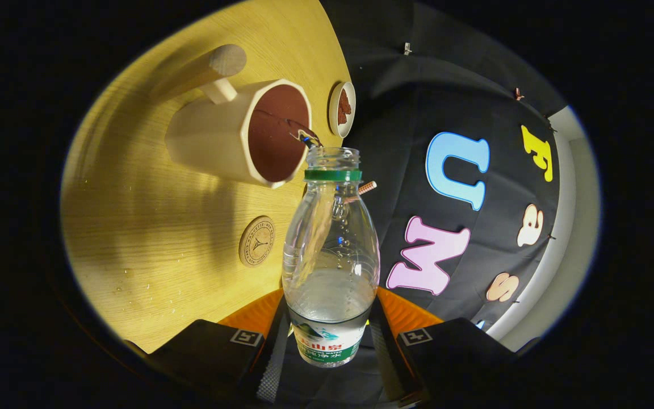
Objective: Take the bottle from table, then pour the juice into the cup, finally place the bottle on the coaster
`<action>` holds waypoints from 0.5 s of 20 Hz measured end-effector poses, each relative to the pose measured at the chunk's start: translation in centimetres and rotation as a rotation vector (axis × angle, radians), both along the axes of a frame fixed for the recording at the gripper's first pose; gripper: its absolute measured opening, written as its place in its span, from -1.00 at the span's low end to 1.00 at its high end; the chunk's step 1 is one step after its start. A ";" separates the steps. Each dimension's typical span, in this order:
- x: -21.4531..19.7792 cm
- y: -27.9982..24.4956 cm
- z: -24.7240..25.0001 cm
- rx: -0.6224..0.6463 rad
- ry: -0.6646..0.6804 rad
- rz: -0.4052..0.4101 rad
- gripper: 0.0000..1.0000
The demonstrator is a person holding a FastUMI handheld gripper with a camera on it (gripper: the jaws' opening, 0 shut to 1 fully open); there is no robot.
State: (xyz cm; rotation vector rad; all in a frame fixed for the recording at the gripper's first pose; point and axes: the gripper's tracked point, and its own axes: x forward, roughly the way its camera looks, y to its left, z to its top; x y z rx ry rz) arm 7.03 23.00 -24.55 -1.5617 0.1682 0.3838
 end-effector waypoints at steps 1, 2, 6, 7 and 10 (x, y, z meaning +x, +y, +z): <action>0.2 0.1 0.0 -0.009 -0.001 0.008 0.44; 0.2 0.1 0.1 -0.015 -0.002 0.012 0.44; 0.3 -0.2 0.4 -0.042 -0.003 0.028 0.44; 0.1 0.0 0.6 -0.050 -0.008 0.036 0.44; -0.1 0.2 1.0 -0.065 -0.026 0.054 0.44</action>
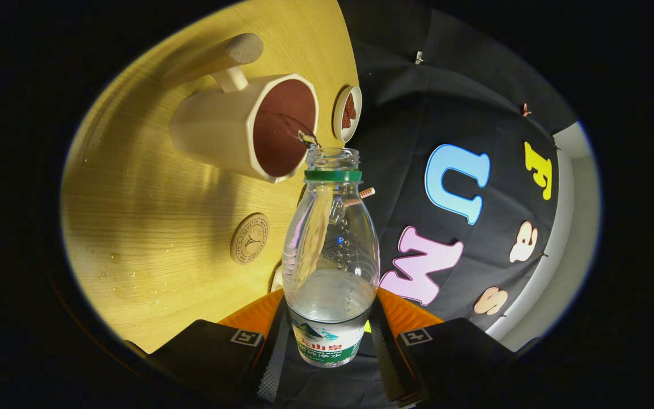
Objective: Take the bottle from table, then pour the juice into the cup, finally place the bottle on the coaster
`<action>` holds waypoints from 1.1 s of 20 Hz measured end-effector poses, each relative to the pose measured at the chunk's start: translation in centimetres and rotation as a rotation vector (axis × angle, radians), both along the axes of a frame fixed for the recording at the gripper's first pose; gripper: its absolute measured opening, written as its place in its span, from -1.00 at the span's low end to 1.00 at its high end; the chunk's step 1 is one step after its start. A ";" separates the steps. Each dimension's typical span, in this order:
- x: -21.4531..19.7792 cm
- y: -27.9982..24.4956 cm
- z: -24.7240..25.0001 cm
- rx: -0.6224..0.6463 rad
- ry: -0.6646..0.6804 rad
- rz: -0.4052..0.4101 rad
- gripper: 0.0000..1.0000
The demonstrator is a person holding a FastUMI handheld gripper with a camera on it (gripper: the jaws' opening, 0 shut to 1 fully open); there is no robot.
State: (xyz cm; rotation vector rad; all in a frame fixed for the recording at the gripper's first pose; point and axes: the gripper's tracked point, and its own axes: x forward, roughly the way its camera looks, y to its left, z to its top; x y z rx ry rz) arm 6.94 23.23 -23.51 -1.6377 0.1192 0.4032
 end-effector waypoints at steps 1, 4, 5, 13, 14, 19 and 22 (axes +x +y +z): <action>0.0 -0.1 0.1 -0.004 -0.001 0.002 0.44; 0.3 0.0 0.2 -0.021 -0.011 0.017 0.44; 0.4 0.0 0.3 -0.028 -0.015 0.024 0.45; 1.1 -0.3 1.0 -0.060 -0.037 0.044 0.44; 1.2 -0.2 1.2 -0.069 -0.043 0.052 0.44; 1.2 -0.1 1.2 -0.105 -0.051 0.087 0.44; 1.3 -0.1 1.4 -0.116 -0.049 0.092 0.44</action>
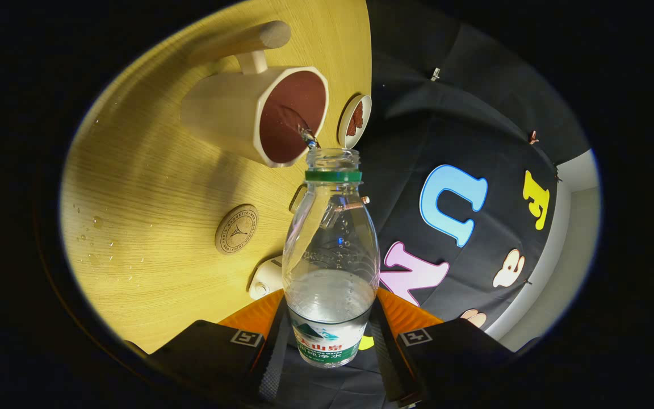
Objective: Take the bottle from table, then pour the juice into the cup, finally place the bottle on the coaster
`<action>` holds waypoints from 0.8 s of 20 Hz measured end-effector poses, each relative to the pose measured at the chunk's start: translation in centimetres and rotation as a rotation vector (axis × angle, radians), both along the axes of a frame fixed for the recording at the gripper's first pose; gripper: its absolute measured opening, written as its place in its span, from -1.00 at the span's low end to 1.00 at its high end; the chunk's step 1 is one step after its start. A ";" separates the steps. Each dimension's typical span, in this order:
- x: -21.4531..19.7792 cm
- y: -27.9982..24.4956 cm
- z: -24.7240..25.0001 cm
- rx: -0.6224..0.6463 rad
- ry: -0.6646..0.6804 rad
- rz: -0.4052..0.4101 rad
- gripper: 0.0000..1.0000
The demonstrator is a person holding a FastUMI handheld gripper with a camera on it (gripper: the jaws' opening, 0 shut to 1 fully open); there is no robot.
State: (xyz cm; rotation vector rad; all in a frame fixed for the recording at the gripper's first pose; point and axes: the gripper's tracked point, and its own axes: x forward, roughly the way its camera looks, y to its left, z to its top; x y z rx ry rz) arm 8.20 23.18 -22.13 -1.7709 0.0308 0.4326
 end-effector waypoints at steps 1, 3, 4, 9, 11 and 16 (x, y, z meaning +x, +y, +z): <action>0.0 0.0 0.1 -0.008 -0.003 0.003 0.44; 0.3 0.0 0.2 -0.020 -0.008 0.008 0.43; 0.5 -0.1 0.2 -0.025 -0.010 0.009 0.44; 1.1 0.4 0.7 -0.056 -0.038 0.047 0.44; 1.2 0.7 0.8 -0.077 -0.049 0.069 0.44; 1.6 0.7 1.2 -0.116 -0.078 0.103 0.44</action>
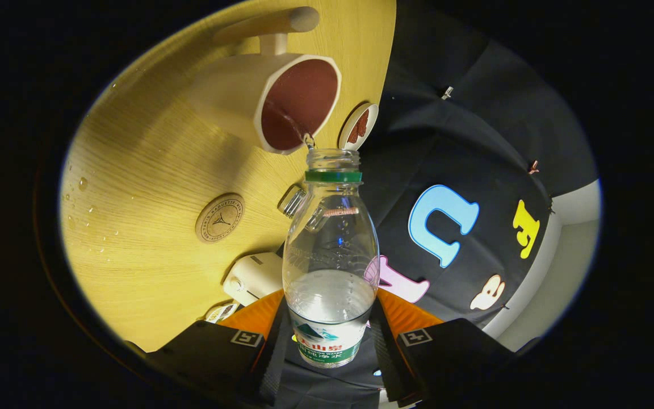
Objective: Take the bottle from table, then pour the juice into the cup, finally place the bottle on the coaster
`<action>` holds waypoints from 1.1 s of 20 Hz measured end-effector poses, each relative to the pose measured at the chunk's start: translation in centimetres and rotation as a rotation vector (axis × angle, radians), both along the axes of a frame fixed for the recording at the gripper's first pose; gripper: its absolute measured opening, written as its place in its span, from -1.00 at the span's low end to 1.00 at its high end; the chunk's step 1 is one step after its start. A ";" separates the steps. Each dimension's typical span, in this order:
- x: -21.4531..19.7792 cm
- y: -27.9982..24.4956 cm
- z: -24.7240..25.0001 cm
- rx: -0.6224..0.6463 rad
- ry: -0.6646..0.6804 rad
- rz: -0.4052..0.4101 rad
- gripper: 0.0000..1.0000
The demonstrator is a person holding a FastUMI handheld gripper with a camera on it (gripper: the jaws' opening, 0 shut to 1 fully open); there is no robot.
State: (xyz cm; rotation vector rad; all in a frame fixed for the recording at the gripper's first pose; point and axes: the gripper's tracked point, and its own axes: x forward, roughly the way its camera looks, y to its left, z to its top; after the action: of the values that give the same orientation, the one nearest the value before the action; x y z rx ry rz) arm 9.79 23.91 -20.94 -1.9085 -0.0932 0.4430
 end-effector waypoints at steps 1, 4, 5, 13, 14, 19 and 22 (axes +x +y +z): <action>0.1 0.0 0.2 -0.009 -0.011 0.007 0.43; 0.1 0.5 1.4 -0.031 -0.067 0.041 0.44; 0.1 0.7 1.6 -0.034 -0.080 0.054 0.44; 0.3 2.2 3.1 -0.082 -0.156 0.131 0.44; 0.4 2.3 3.2 -0.083 -0.163 0.139 0.44; 0.5 2.4 3.4 -0.079 -0.176 0.144 0.43; 0.5 2.5 3.4 -0.088 -0.168 0.143 0.44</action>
State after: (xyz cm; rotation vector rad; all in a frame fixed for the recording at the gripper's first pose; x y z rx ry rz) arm 10.32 26.36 -17.56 -2.0313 -0.3277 0.3866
